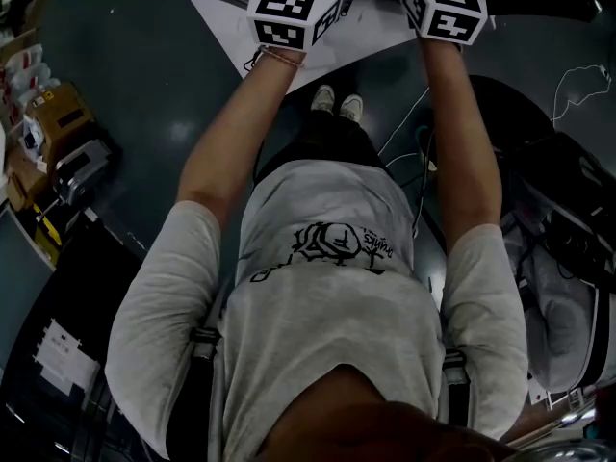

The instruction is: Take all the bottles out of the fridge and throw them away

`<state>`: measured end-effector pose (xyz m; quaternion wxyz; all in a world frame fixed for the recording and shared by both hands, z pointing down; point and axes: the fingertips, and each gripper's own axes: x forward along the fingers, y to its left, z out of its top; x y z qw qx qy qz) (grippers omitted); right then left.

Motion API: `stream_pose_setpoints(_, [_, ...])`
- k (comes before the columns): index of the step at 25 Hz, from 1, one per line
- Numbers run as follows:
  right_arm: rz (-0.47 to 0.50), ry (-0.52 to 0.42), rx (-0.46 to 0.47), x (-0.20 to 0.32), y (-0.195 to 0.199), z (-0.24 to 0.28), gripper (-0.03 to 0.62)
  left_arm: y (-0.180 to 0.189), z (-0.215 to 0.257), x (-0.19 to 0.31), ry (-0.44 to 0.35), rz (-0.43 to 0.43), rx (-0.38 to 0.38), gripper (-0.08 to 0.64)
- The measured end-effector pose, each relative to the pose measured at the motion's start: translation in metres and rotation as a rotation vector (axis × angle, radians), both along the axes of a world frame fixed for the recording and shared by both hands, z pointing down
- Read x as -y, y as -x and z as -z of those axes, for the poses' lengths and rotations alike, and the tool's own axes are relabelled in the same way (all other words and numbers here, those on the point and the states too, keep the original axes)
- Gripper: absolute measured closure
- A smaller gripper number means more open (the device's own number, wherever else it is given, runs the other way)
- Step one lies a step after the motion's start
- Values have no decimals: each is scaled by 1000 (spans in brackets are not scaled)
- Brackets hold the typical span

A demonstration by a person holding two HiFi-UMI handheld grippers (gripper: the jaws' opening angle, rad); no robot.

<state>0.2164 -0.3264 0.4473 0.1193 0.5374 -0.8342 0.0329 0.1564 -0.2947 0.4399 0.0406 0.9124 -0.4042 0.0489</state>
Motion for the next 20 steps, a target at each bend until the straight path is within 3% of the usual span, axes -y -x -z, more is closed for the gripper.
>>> stream_pose_setpoints(6, [5,-11,4,-54,-2,6,439,-1,8,-47,-20,-21,-10,551])
stream_pose_setpoints(20, [43,15,42,-65,-6,46,439,-4,51,-46,-23,-49,-33,551])
